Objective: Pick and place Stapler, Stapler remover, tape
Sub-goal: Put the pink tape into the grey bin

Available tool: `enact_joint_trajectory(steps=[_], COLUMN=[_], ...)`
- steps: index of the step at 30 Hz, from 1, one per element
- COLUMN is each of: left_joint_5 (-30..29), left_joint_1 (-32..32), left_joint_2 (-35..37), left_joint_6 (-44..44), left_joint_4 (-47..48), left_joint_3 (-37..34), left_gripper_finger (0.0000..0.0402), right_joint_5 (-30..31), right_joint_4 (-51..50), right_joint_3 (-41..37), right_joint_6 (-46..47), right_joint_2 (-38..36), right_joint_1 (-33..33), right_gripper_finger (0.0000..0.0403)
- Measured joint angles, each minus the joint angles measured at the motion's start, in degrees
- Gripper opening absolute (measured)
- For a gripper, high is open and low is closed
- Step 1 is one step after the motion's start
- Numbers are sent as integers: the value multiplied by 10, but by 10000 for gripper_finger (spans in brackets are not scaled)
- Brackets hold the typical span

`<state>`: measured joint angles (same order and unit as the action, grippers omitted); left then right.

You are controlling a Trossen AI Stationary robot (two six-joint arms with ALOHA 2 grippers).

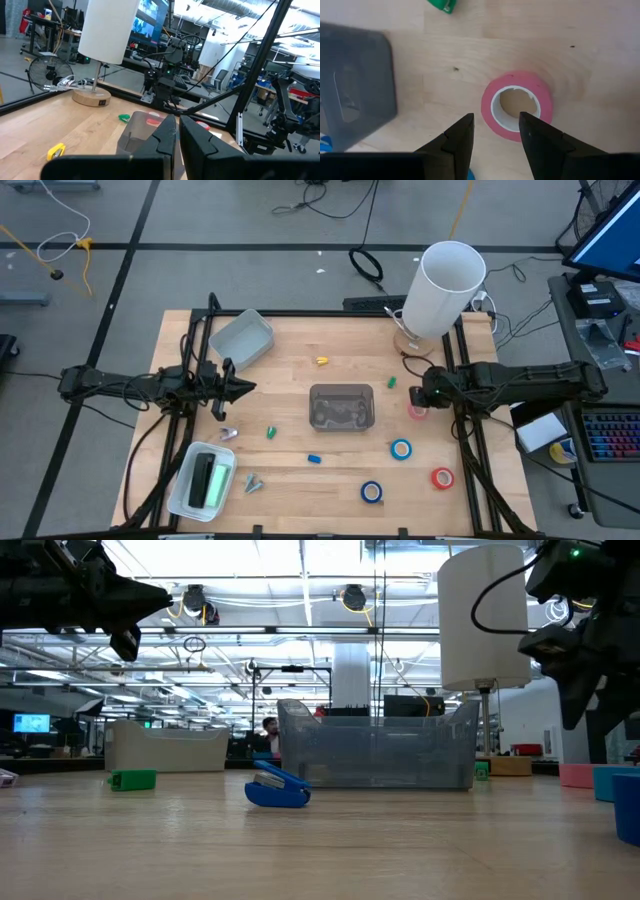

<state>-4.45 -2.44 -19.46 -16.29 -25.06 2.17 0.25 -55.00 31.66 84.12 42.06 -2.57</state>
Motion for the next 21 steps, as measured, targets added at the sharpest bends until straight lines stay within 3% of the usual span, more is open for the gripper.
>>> enact_joint_trajectory(steps=[6,21], left_joint_5=[0,0], left_joint_1=[0,0], left_joint_2=[0,0], left_joint_6=[-4,-4], left_joint_4=[0,0], left_joint_3=[0,0], left_gripper_finger=[24,24], right_joint_5=[24,22], right_joint_4=[-4,-7], right_joint_3=[0,1], right_joint_6=[48,53], right_joint_2=[0,73], right_joint_1=[0,0], right_gripper_finger=[153,153])
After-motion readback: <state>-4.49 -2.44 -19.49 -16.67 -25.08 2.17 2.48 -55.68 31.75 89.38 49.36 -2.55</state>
